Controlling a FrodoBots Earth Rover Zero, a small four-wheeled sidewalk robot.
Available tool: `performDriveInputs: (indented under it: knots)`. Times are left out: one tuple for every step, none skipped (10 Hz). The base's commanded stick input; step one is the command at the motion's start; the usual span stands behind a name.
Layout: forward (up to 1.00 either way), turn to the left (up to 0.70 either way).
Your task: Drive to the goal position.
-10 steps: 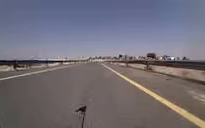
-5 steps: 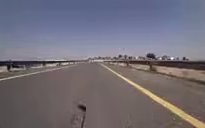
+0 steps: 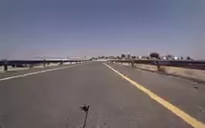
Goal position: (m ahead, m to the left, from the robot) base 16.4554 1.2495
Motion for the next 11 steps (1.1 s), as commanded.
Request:
performDriveInputs:
  knots:
    - [1.0, -0.01]
    - [1.0, -0.01]
    - [1.0, -0.01]
    - [1.0, -0.01]
    - [1.0, -0.01]
    - [1.0, -0.01]
    - [1.0, -0.01]
    - [1.0, -0.01]
    - [1.0, -0.01]
    - [1.0, -0.01]
    - [1.0, -0.09]
